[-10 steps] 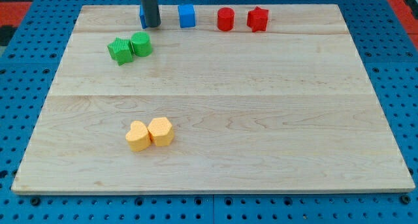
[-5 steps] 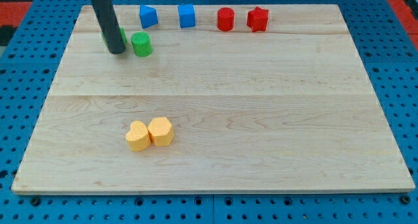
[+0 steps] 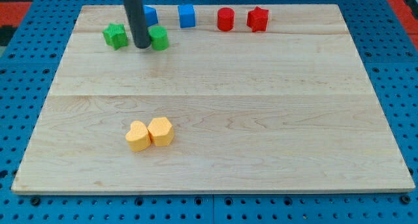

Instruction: Move the green circle to the bottom right of the blue cube

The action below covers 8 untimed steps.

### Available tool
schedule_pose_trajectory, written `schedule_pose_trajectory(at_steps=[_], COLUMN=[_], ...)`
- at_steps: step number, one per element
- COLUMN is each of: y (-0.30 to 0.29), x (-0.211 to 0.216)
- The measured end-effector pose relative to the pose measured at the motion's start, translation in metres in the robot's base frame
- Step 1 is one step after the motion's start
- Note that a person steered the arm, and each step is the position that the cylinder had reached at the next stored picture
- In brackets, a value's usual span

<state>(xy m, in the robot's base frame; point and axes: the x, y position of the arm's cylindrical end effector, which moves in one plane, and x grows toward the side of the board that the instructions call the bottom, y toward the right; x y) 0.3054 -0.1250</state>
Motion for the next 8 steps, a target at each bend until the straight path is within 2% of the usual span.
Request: schedule_pose_trajectory(at_steps=[4, 5, 7, 8], y=[0.081, 0.058, 0.011, 0.037], x=[0.000, 0.007, -0.029, -0.049])
